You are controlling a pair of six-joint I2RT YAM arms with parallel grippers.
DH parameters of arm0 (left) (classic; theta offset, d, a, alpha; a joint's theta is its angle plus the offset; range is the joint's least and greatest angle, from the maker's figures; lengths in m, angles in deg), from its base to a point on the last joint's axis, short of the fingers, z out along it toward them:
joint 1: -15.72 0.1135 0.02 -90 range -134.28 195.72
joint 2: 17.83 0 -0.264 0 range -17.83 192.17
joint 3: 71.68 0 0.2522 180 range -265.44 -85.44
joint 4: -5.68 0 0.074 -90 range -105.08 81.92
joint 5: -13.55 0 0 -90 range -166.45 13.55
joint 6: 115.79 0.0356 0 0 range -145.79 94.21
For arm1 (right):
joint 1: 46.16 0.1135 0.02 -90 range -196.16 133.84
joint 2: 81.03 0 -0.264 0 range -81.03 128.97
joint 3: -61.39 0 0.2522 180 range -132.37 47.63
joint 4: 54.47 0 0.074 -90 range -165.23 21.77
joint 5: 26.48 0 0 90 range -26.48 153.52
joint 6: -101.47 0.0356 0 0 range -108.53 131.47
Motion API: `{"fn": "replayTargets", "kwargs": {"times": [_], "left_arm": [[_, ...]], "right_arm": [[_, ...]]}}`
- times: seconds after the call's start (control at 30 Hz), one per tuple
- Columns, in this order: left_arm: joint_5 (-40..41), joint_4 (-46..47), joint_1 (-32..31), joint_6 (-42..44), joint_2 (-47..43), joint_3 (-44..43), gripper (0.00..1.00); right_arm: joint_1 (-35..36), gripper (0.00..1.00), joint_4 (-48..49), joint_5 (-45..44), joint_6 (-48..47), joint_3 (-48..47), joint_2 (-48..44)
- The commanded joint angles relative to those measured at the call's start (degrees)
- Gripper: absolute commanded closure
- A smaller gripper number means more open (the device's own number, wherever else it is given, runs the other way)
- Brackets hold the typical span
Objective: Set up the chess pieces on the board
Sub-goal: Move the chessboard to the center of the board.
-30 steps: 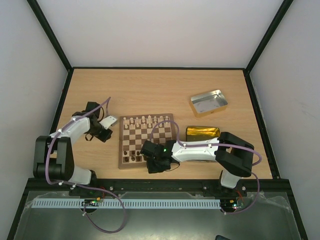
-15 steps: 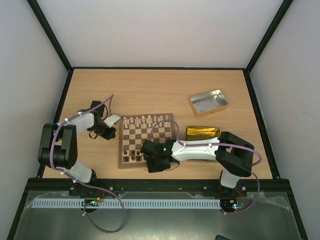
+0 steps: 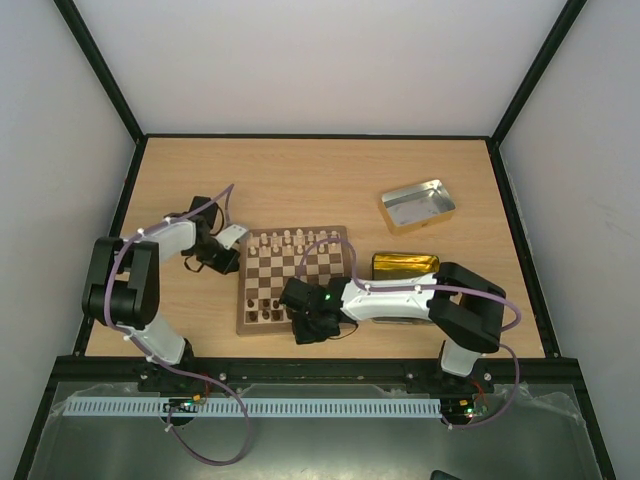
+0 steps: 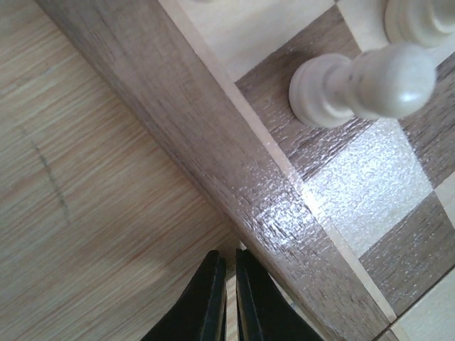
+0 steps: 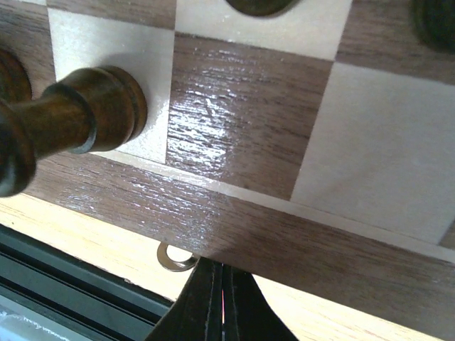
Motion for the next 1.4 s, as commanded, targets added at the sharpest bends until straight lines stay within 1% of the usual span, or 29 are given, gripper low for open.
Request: {"fn": "replayTargets", "kwargs": {"times": [0.0,0.27,0.67,0.8,0.93,1.07,1.17,1.2,1.27,1.33,1.37], "left_arm": [[-1.19,0.26,-0.91,-1.26,1.46,-2.29,0.93],[-0.74,-0.43,-1.03,-1.27,3.05,-4.96,0.93],[-1.33,0.08,-1.21,-1.55,4.2,-5.26,0.92],[-0.38,0.2,-1.21,-1.64,4.03,-5.36,0.92],[0.16,0.27,-0.8,-1.64,3.41,-5.2,0.92],[0.67,-0.58,0.19,-1.1,2.0,-4.81,0.92],[1.46,-2.2,1.52,0.75,-0.6,-3.99,0.92],[1.71,-3.01,2.29,1.55,-2.01,-3.61,0.92],[1.83,-5.77,4.55,3.37,-5.67,-3.0,0.92],[1.59,-8.94,7.29,5.16,-9.13,-3.2,0.91],[1.76,-10.36,8.9,6.06,-10.75,-3.31,0.89]], "right_arm": [[-0.87,0.98,-0.47,-2.33,-1.08,-1.65,1.25],[-1.55,0.98,-0.52,-2.26,-1.76,-2.27,2.01],[-1.86,0.98,-1.7,-1.72,-3.08,-3.49,2.45],[-1.86,0.98,-3.31,-1.24,-3.84,-3.45,0.82],[-1.86,0.98,-5.57,-0.46,-4.59,-2.75,-2.86],[-1.85,0.98,-9.65,0.92,-5.91,-3.38,-8.25],[-1.86,0.98,-14.89,1.95,-7.68,-5.94,-13.06],[-1.86,0.98,-16.81,1.67,-8.07,-7.27,-14.68],[-2.13,0.98,-21.96,-1.95,-8.09,-10.75,-17.05],[-4.31,0.92,-27.17,-5.67,-7.75,-12.98,-18.46],[-7.06,0.84,-29.16,-7.03,-7.35,-12.95,-19.24]]}}
